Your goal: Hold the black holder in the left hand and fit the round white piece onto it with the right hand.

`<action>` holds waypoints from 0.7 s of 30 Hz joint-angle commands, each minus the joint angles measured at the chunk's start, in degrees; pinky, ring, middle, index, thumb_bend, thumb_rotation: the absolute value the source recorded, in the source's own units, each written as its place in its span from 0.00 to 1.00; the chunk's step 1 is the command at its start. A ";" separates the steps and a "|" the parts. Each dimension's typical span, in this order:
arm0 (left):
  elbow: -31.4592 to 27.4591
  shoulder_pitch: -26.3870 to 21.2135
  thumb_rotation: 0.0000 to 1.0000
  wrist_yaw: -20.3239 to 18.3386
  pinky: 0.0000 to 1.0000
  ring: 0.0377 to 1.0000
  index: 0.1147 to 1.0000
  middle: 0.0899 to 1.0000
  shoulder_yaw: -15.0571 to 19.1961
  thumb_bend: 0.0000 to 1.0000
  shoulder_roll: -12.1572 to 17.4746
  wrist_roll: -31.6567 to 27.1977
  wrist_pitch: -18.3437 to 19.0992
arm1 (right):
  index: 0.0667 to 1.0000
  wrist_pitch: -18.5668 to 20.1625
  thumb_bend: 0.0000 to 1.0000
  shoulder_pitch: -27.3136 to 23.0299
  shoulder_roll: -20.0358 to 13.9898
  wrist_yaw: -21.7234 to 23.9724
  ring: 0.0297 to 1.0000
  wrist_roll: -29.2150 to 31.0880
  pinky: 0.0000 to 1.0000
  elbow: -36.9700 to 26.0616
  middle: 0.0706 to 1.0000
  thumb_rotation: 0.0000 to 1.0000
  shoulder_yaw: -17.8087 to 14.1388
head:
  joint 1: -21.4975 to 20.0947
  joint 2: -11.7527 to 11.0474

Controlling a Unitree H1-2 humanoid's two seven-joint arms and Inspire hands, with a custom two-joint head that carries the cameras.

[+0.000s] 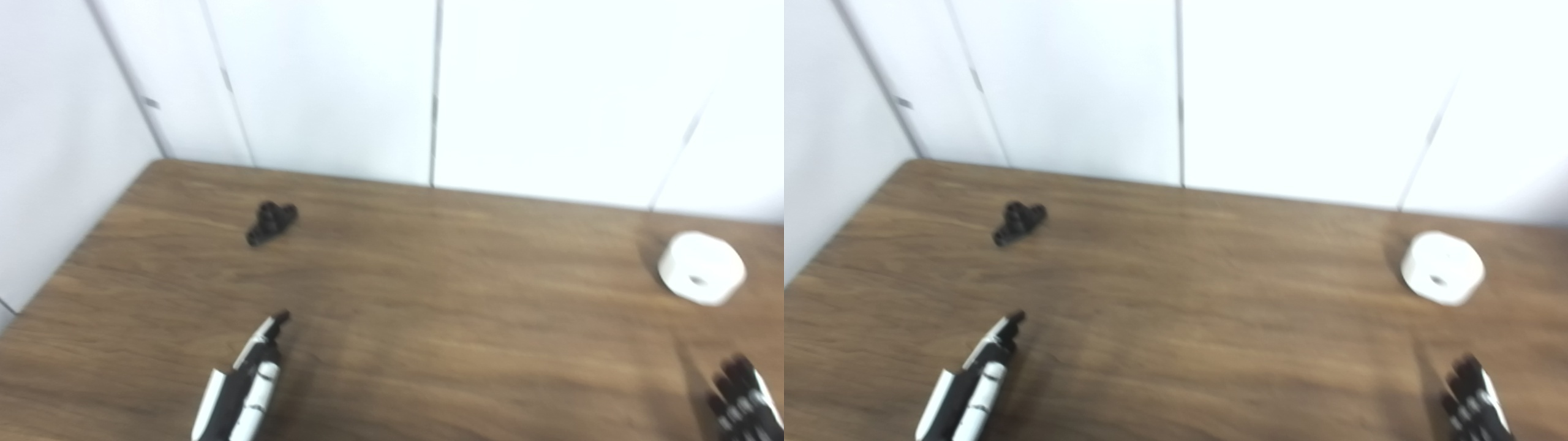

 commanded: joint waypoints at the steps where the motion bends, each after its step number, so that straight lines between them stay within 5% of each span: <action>1: -0.08 0.95 0.80 0.09 1.00 1.00 0.91 0.97 -0.99 0.28 -2.04 1.21 -1.72 | 1.00 -0.60 0.73 1.51 -0.63 0.44 1.00 -0.42 1.00 3.46 1.00 1.00 -0.43 | 0.02 0.02; 14: 0.33 1.02 0.60 1.40 1.00 1.00 0.88 0.95 -1.06 0.35 -1.90 2.81 -1.67 | 1.00 -1.36 0.69 1.75 -0.03 -0.58 1.00 -0.86 1.00 4.01 1.00 1.00 -0.70 | -0.26 -1.33; 21: -2.01 -2.12 0.09 8.00 0.87 0.90 0.81 0.87 1.92 0.55 -2.72 16.20 -0.92 | 1.00 -1.49 0.68 1.68 0.54 -1.17 1.00 -2.11 1.00 4.11 1.00 1.00 -0.35 | -1.30 -1.68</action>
